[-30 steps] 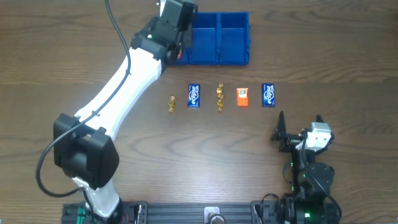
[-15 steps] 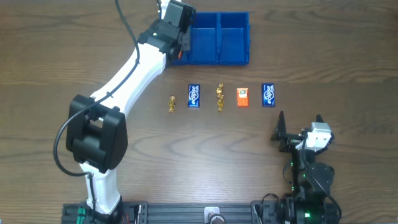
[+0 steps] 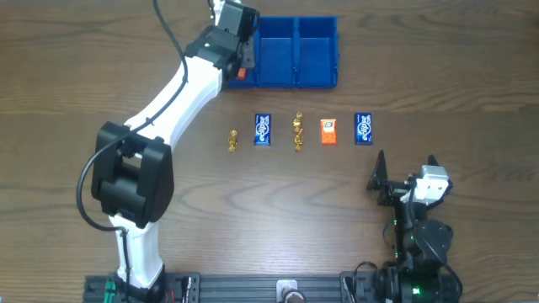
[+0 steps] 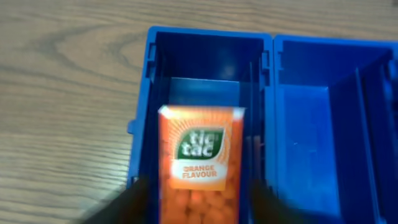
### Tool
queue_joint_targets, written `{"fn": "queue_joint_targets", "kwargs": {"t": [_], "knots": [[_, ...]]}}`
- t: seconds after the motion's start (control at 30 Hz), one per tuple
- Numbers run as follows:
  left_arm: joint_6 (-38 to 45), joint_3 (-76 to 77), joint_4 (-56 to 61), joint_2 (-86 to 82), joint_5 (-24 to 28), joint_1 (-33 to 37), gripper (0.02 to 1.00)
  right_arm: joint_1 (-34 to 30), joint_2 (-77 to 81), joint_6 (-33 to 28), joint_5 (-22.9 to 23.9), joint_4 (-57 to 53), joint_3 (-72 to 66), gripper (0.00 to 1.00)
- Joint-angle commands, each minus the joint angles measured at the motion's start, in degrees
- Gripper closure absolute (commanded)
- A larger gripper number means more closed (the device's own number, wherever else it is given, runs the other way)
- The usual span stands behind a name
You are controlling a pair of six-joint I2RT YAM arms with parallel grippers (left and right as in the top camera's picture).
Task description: Sort Candies Into Trays
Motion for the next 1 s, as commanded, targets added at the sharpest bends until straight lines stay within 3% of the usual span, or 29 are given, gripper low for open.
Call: {"fn": "queue_joint_targets", "kwargs": {"t": [0.03, 0.2, 0.4, 0.57, 0.7, 1.0], "knots": [[-0.72, 0.42, 0.35, 0.94, 0.31, 0.09, 0.018, 0.09, -0.42, -0.7, -0.28, -0.17, -0.15, 0.001], [-4.04, 3.19, -2.97, 0.11, 2.82, -3.19, 0.018, 0.09, -0.42, -0.7, -0.28, -0.17, -0.15, 0.001], [-11.39, 5.03, -7.13, 0.22, -1.95, -16.15, 0.018, 0.09, -0.42, -0.7, -0.28, -0.17, -0.15, 0.001], [-19.93, 5.03, -11.23, 2.78, -0.33, -22.32, 0.018, 0.09, -0.42, -0.7, -0.26, -0.17, -0.15, 0.001], [-23.5, 5.03, -11.08, 6.45, 3.15, -24.98, 0.018, 0.09, -0.42, -0.7, -0.26, -0.17, -0.15, 0.001], [-24.02, 6.71, -8.2, 11.67, 1.75, -28.5, 0.031, 0.09, -0.42, -0.7, -0.28, -0.17, -0.15, 0.001]]}}
